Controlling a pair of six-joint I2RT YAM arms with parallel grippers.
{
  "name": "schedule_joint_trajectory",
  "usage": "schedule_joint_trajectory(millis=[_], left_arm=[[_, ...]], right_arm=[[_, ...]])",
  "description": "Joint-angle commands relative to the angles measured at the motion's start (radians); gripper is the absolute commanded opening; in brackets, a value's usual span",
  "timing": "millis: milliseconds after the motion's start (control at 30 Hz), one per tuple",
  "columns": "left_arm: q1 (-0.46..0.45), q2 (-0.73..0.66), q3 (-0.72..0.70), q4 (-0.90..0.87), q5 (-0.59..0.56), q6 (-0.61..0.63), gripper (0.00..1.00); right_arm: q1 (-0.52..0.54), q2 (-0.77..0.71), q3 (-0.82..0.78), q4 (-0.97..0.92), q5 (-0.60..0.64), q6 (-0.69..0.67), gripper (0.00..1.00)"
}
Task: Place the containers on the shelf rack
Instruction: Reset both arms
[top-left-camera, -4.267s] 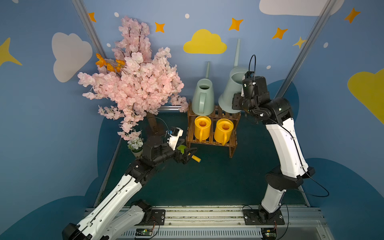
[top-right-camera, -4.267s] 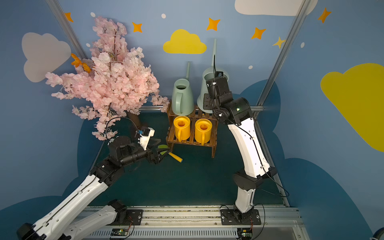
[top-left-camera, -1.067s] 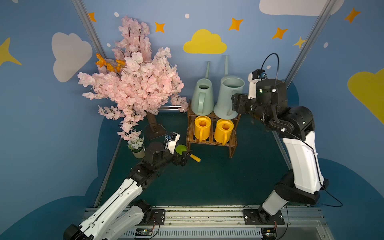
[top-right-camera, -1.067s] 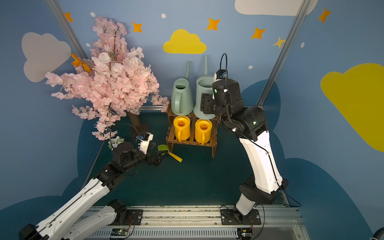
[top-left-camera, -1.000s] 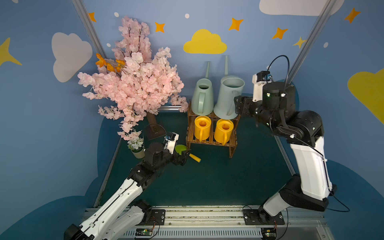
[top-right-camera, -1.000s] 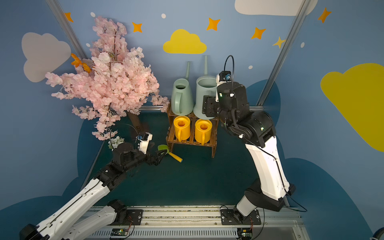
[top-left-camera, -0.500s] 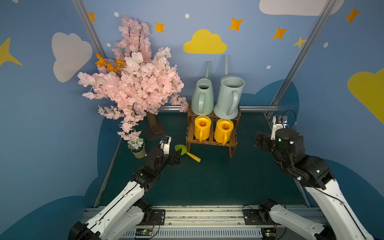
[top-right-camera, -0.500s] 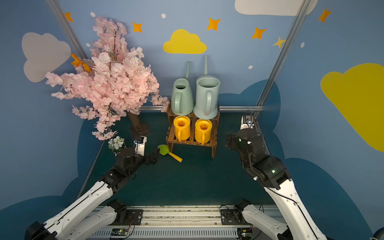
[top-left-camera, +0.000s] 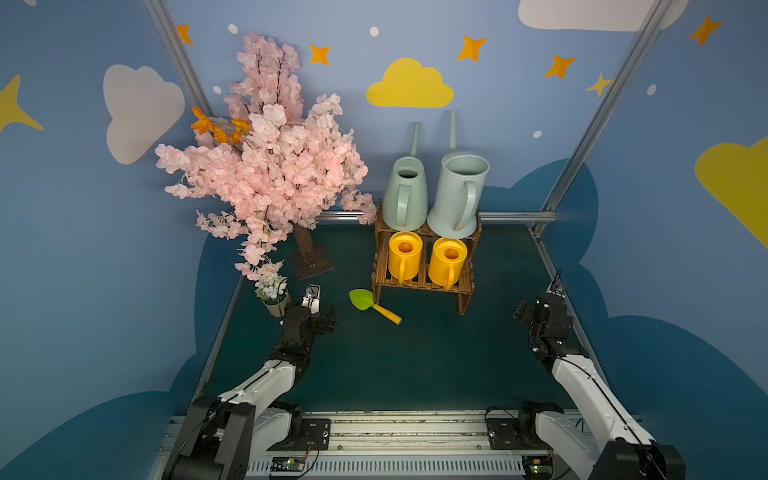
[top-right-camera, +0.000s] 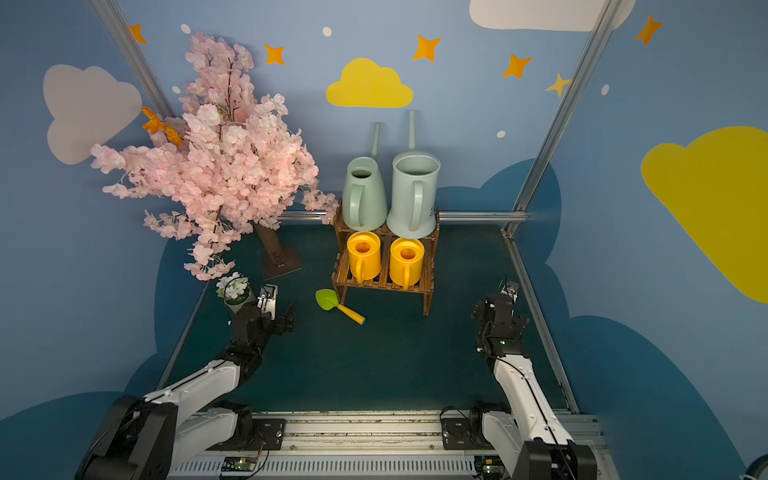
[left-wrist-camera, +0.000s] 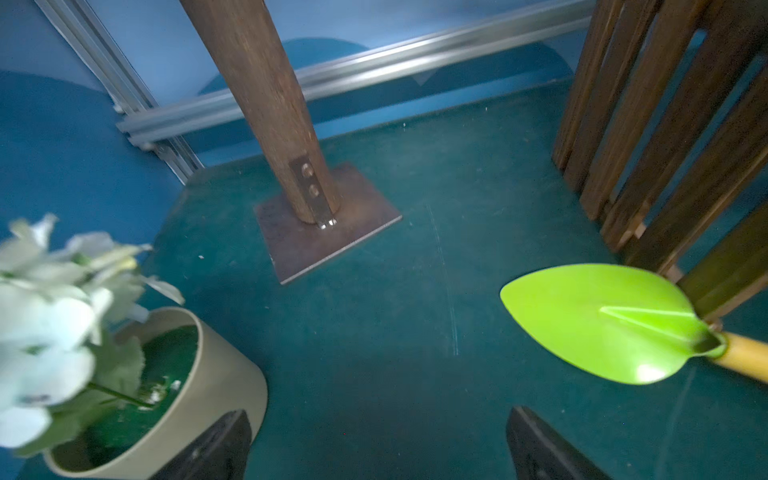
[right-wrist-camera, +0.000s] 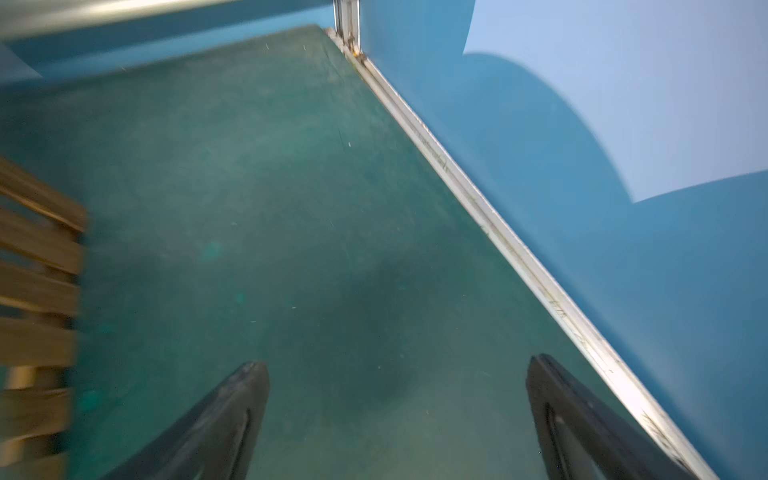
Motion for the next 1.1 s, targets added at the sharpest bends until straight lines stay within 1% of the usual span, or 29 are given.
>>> schedule_joint_trajectory(millis=[0,33,100,133,200,233,267,300,333,400,433,467,500,533,633,733,800,1067], left_arm=[[0.072,0.112,0.029,0.244,0.167,0.023,1.0],[0.089,0.135,0.074,0.182,0.185,0.007,1.0],[0.104,0.18,0.152,0.072,0.215,-0.004,1.0],[0.108,0.198,0.176,0.053,0.227,-0.006,1.0],[0.111,0.199,0.183,0.044,0.24,-0.017,1.0],[0.112,0.189,0.158,0.086,0.255,-0.041,1.0],[0.111,0.185,0.112,0.178,0.315,-0.033,1.0],[0.1,0.217,0.074,0.291,0.364,-0.014,1.0],[0.089,0.274,0.048,0.358,0.346,-0.012,1.0],[0.089,0.436,0.039,0.609,0.322,-0.029,1.0],[0.1,0.419,0.061,0.505,0.316,-0.048,1.0],[0.103,0.346,0.114,0.306,0.288,-0.055,1.0],[0.104,0.363,0.147,0.283,0.288,-0.048,1.0],[0.095,0.406,0.141,0.364,0.3,-0.033,1.0],[0.089,0.364,0.148,0.273,0.27,-0.039,1.0],[0.084,0.399,0.134,0.357,0.294,-0.018,1.0],[0.084,0.391,0.142,0.327,0.342,-0.007,1.0],[0.09,0.398,0.144,0.336,0.352,-0.012,1.0]], right_arm=[[-0.006,0.125,-0.054,0.417,-0.11,-0.105,0.98],[0.001,0.171,-0.056,0.467,-0.12,-0.112,0.98],[0.028,0.272,-0.06,0.58,-0.088,-0.121,0.98],[0.042,0.306,-0.053,0.6,-0.074,-0.122,0.98],[0.053,0.361,-0.033,0.605,-0.087,-0.13,0.98],[0.063,0.395,-0.037,0.653,-0.077,-0.128,0.97],[0.072,0.428,-0.044,0.707,-0.082,-0.129,0.97],[0.08,0.467,-0.04,0.737,-0.07,-0.13,0.98],[0.088,0.493,-0.035,0.758,-0.05,-0.123,0.98],[0.091,0.506,-0.019,0.749,-0.038,-0.136,0.98],[0.091,0.501,-0.013,0.728,-0.044,-0.156,0.98],[0.09,0.493,-0.002,0.693,-0.06,-0.176,0.98],[0.085,0.488,0.006,0.686,-0.073,-0.179,0.98],[0.083,0.487,0.006,0.685,-0.078,-0.179,0.98],[0.084,0.486,0.005,0.684,-0.077,-0.179,0.98],[0.083,0.485,0.003,0.684,-0.078,-0.18,0.98],[0.083,0.484,0.003,0.684,-0.079,-0.18,0.98],[0.083,0.486,0.003,0.684,-0.078,-0.179,0.98]])
